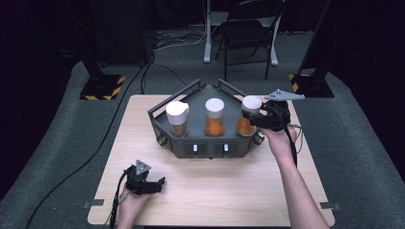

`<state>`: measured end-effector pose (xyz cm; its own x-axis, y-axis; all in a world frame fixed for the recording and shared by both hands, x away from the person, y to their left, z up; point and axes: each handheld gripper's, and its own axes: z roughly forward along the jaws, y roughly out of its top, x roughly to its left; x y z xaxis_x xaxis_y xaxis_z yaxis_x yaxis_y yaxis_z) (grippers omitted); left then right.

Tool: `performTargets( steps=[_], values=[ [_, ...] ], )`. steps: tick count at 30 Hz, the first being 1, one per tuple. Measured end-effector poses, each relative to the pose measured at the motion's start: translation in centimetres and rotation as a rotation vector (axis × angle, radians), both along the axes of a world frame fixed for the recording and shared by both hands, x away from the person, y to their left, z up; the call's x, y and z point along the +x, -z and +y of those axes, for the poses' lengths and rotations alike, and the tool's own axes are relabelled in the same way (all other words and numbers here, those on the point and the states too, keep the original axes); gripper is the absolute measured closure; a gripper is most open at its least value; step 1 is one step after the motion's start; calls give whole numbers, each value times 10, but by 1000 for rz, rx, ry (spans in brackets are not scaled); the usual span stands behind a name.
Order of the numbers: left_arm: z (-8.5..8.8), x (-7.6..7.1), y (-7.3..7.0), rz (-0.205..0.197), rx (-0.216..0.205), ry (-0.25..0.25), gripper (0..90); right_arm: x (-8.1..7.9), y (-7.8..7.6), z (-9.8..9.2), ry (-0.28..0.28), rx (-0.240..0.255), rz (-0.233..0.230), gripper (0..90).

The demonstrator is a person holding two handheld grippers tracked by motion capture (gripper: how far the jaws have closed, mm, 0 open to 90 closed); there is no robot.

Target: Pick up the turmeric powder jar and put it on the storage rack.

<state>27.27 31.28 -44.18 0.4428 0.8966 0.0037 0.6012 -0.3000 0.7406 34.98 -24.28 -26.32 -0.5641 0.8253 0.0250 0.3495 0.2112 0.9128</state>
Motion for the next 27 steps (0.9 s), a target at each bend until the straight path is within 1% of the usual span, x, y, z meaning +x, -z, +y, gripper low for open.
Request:
performTargets(
  steps=[6, 11, 17, 23, 27],
  values=[
    [0, 0, 0, 0, 0, 0, 85, 4, 0, 5, 13, -9, 5, 336],
    [0, 0, 0, 0, 0, 0, 85, 8, 0, 10, 26, -38, 24, 336],
    [0, 0, 0, 0, 0, 0, 85, 13, 3, 13, 38, -45, 43, 335],
    [0, 0, 0, 0, 0, 0, 85, 14, 5, 14, 50, -42, 37, 334],
    [0, 0, 0, 0, 0, 0, 85, 15, 6, 14, 47, -44, 32, 334]
  ],
)
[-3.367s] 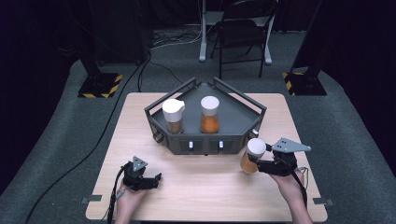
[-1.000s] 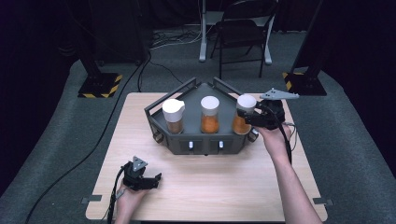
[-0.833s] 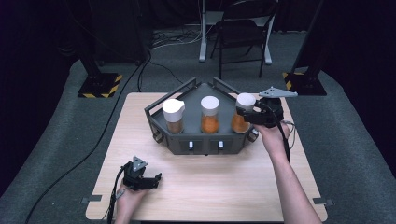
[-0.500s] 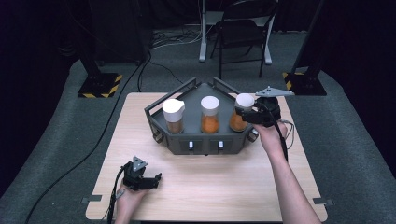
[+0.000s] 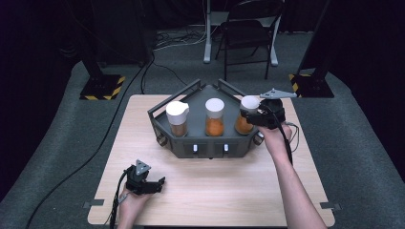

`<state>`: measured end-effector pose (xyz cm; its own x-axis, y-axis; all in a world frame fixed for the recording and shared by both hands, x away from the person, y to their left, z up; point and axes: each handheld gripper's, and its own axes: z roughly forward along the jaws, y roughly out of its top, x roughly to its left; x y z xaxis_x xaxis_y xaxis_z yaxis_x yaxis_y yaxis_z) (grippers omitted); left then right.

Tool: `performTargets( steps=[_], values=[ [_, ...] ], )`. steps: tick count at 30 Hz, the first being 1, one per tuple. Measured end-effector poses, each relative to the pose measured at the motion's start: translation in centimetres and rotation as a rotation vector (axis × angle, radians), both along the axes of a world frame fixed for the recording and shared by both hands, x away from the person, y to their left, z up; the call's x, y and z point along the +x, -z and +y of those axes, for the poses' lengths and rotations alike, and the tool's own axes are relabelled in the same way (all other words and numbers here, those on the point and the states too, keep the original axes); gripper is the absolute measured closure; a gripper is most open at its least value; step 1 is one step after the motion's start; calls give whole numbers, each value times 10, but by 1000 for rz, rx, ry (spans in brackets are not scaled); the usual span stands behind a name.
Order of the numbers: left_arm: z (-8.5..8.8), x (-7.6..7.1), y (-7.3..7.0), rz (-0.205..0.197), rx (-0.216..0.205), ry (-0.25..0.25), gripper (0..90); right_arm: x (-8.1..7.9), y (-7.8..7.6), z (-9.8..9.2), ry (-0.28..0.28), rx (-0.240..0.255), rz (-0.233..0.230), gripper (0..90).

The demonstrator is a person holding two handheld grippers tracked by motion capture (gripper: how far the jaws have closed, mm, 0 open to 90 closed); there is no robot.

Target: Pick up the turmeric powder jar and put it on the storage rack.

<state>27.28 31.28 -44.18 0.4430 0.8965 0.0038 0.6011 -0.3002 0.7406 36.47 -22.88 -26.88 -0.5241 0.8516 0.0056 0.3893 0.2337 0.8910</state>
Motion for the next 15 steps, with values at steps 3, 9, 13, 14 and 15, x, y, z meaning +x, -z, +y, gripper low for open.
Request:
performTargets(
  steps=[3, 9, 13, 14, 15],
  values=[
    [0, 0, 0, 0, 0, 0, 85, 0, 1, -1, -4, 7, 1, 314],
    [0, 0, 0, 0, 0, 0, 85, -9, 3, -5, -7, 13, -26, 233],
    [0, 0, 0, 0, 1, 0, 85, -13, 9, -10, -4, 16, -30, 209],
    [0, 0, 0, 0, 0, 0, 85, -14, 10, -11, -4, 13, -31, 203],
    [0, 0, 0, 0, 0, 0, 85, -16, 11, -11, -3, 4, -31, 197]
  ],
)
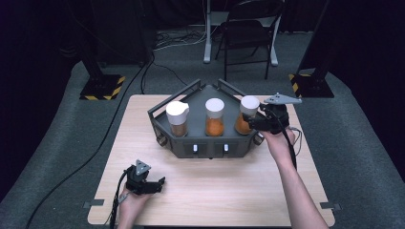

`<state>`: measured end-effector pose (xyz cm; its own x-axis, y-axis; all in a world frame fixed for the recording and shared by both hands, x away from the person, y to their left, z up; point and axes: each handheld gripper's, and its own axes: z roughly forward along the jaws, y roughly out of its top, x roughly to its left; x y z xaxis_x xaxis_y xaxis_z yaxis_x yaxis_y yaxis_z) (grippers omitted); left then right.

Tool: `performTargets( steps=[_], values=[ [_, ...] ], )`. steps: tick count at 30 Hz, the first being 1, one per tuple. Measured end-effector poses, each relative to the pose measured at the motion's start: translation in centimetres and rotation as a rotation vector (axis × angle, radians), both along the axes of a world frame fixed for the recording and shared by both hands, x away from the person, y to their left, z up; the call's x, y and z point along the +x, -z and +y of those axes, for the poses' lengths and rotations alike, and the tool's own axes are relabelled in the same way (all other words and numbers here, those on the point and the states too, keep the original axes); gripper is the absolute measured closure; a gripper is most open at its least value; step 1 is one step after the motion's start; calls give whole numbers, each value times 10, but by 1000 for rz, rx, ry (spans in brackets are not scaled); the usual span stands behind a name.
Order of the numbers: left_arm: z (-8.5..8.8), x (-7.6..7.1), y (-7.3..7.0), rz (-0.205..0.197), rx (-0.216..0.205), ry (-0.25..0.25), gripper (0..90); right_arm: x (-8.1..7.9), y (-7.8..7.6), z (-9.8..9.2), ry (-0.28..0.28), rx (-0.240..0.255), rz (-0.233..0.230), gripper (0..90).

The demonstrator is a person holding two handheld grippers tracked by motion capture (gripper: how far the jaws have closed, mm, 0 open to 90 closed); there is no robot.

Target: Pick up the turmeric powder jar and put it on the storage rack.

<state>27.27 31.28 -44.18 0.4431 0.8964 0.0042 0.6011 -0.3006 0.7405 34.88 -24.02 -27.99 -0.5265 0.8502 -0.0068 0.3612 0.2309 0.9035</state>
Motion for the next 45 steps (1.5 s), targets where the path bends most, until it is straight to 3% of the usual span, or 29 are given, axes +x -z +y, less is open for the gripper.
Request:
performTargets(
  steps=[14, 32, 45],
  values=[
    [0, 0, 0, 0, 1, 0, 85, -24, 29, -21, 10, -28, -9, 171],
    [0, 0, 0, -1, 1, 0, 85, -52, 64, -52, 27, 1, -8, 173],
    [0, 0, 0, -2, 2, 0, 85, -73, 102, -68, 50, 2, 2, 171]
  ],
)
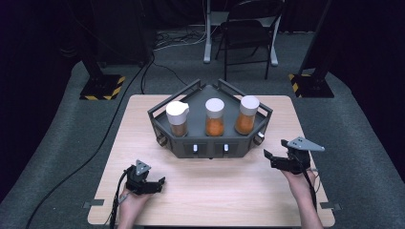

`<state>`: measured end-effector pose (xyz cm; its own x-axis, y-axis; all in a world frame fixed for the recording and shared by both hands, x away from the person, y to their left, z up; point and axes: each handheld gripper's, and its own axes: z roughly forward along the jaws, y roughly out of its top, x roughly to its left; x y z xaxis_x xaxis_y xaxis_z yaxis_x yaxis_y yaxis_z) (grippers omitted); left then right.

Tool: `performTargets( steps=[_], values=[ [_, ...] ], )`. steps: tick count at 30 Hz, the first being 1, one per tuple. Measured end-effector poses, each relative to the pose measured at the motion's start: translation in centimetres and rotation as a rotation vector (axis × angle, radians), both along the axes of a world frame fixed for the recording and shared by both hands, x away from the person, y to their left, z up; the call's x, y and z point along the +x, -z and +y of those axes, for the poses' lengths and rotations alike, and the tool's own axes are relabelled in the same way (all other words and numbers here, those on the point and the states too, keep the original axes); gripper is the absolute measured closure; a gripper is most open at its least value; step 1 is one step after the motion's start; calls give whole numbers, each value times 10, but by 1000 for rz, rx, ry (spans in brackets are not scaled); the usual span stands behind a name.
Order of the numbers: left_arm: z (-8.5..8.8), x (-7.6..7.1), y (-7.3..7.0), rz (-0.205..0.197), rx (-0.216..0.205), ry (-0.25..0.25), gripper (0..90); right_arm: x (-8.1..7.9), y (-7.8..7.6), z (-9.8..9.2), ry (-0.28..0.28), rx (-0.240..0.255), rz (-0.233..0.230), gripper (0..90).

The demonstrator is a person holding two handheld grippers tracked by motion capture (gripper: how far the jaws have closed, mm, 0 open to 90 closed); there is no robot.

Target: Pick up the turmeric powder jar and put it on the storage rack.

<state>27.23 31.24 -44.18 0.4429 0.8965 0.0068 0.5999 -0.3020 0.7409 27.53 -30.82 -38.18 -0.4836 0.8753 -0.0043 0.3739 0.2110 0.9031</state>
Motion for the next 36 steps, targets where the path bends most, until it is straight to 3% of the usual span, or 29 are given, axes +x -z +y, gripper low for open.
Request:
performTargets(
  steps=[22, 34, 36],
  values=[
    [0, 0, 0, -1, 1, -1, 85, -23, 52, -17, 24, -2, 59, 169],
    [0, 0, 0, 2, -2, -3, 85, -27, 74, -27, 50, 11, 108, 165],
    [0, 0, 0, 1, -2, -3, 85, -28, 75, -28, 51, 18, 96, 169]
  ],
)
